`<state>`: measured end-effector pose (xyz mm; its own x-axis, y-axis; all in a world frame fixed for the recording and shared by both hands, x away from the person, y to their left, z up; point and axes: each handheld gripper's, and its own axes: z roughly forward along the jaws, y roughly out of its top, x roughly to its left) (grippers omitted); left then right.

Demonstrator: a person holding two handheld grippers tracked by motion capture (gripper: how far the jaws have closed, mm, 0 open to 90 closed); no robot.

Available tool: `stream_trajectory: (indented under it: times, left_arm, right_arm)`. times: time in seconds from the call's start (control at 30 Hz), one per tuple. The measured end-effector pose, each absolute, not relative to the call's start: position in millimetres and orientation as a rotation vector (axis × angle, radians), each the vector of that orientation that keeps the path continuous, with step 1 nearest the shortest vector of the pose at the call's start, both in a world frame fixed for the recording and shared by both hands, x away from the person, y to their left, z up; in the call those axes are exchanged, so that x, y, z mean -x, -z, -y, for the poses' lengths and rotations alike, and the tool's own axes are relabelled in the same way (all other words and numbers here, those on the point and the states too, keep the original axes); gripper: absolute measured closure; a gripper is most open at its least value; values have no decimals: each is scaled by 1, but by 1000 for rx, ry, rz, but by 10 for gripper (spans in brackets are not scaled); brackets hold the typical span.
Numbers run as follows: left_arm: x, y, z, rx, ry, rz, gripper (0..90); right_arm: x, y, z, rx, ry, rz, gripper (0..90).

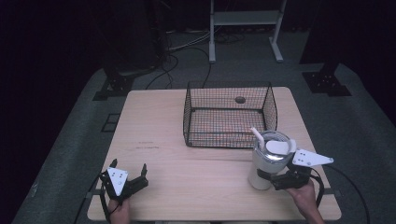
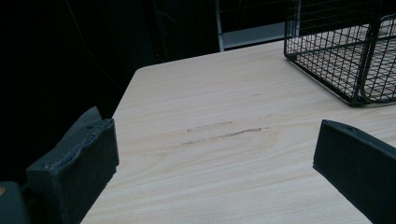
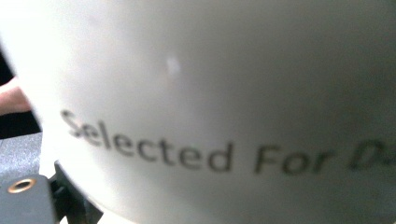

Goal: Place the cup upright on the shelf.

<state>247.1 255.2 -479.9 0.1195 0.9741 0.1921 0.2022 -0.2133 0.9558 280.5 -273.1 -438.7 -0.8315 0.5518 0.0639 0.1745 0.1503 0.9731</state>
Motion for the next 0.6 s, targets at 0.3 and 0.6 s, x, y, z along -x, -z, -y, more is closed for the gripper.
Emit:
stream_trajectory:
  times: [0.3, 0.6]
  left_arm:
    - [-247, 480, -254, -1570, -1168, -1180, 0]
    - [-247, 479, -254, -1571, -1173, -1176, 0]
  right_arm:
    - [-291, 414, 261, -673, -1765, -2124, 72]
    - [-307, 391, 244, -619, -1790, -2141, 73]
